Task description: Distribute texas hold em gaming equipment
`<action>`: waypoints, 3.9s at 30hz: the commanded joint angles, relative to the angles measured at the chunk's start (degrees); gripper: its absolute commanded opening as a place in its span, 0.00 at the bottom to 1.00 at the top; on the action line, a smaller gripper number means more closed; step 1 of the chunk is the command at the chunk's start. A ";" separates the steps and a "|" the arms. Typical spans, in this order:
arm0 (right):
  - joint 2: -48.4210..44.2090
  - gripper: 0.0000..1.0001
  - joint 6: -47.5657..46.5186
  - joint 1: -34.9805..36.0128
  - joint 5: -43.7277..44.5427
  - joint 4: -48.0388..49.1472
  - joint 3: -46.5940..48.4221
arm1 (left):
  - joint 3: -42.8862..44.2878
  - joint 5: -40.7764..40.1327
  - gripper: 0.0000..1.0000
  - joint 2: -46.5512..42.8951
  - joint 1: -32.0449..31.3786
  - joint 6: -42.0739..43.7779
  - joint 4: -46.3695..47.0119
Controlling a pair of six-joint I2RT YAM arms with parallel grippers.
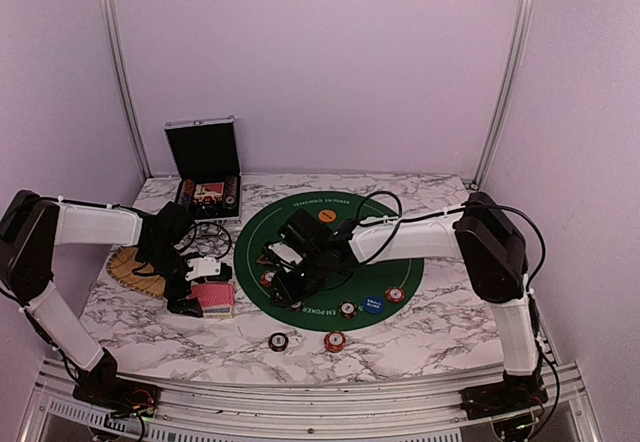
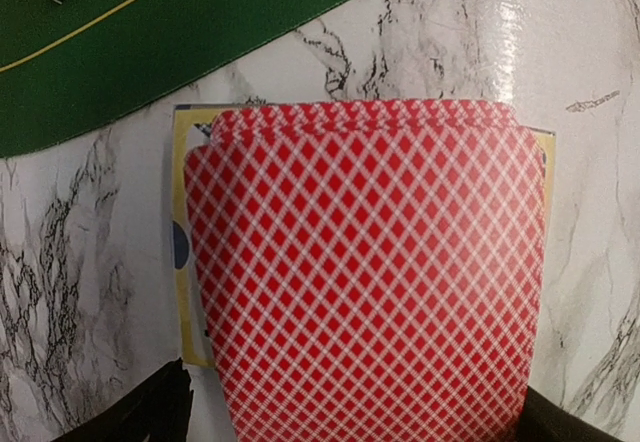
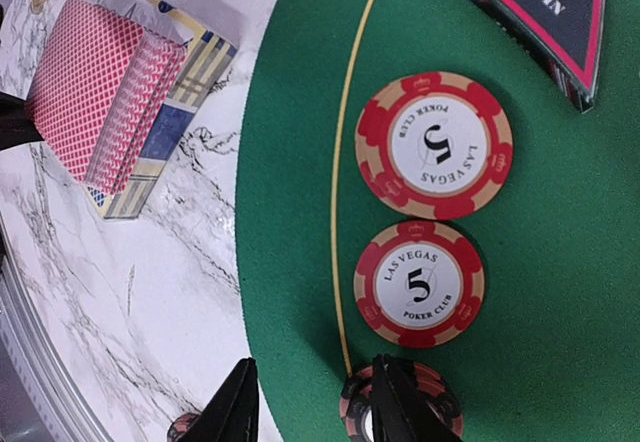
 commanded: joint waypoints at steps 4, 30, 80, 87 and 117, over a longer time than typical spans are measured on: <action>-3.16 0.37 1.11 -0.88 -1.61 2.63 -0.78 | -0.31 -0.53 0.91 0.63 -0.50 0.25 1.28; -4.41 0.36 3.41 -2.50 -6.25 6.98 -2.65 | -1.82 -0.11 0.31 -4.16 -0.68 0.00 1.72; 12.56 0.10 0.80 -0.27 -8.35 -3.59 18.98 | -6.98 1.09 0.07 -3.35 -0.50 -1.95 10.12; 17.55 0.07 -0.03 0.51 -9.97 -6.90 26.92 | -6.91 0.93 0.07 -3.70 -0.51 -1.94 10.15; 12.36 0.10 1.31 -1.05 -12.66 -1.40 17.31 | -5.39 0.57 0.36 -3.97 -0.50 -1.55 7.26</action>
